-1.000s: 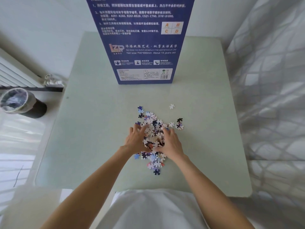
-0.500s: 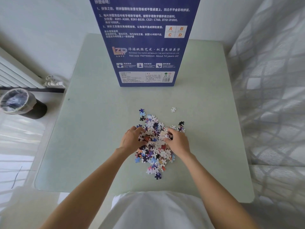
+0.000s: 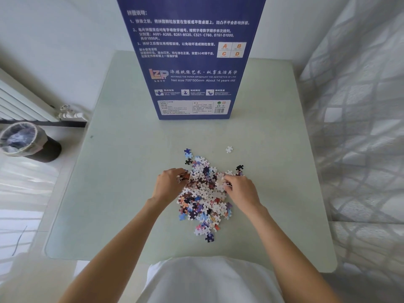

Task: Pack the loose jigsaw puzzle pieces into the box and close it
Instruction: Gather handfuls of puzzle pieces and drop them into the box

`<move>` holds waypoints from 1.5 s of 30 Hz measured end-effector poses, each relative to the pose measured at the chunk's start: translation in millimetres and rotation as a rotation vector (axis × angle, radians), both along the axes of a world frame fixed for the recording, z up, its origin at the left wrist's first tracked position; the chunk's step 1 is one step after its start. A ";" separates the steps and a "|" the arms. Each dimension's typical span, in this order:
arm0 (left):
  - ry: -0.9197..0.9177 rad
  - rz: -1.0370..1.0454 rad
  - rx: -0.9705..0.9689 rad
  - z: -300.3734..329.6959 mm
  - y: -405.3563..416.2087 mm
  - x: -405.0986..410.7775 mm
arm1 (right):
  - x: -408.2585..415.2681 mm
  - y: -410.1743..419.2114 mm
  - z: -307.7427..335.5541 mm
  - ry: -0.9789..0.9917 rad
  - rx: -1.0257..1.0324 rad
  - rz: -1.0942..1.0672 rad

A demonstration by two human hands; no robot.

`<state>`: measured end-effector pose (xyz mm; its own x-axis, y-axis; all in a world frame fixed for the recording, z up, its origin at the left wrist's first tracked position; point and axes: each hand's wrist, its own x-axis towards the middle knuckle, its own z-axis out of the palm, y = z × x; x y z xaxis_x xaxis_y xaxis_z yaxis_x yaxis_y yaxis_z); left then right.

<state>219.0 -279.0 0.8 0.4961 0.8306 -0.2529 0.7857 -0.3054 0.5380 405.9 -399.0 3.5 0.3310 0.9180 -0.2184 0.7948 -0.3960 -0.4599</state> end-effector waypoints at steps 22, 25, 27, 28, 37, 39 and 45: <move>-0.455 -0.091 0.386 185.3 119.8 31.4 | 96.8 175.2 298.0 0.488 0.745 0.092; -0.578 -0.097 0.542 240.0 141.3 41.1 | 105.9 212.4 311.1 0.319 0.794 0.078; -0.689 -0.108 0.635 275.2 153.8 47.7 | 107.4 230.1 308.9 0.098 0.766 0.097; -0.729 -0.114 0.685 289.6 159.5 50.9 | 107.1 235.2 306.0 -0.006 0.737 0.117; -0.558 -0.218 0.874 318.7 208.6 86.8 | 104.9 247.1 296.1 -0.186 0.476 0.194; -0.437 -0.243 0.799 310.1 216.2 94.4 | 109.4 248.5 293.8 -0.095 0.469 0.179; -0.236 -0.191 0.621 307.0 227.5 110.8 | 111.2 245.2 290.2 -0.091 0.535 0.150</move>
<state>329.8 -51.5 307.8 0.6316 0.6793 0.3738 0.5710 -0.7336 0.3684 517.1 -153.9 293.7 0.1841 0.9313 0.3144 0.8704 -0.0058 -0.4924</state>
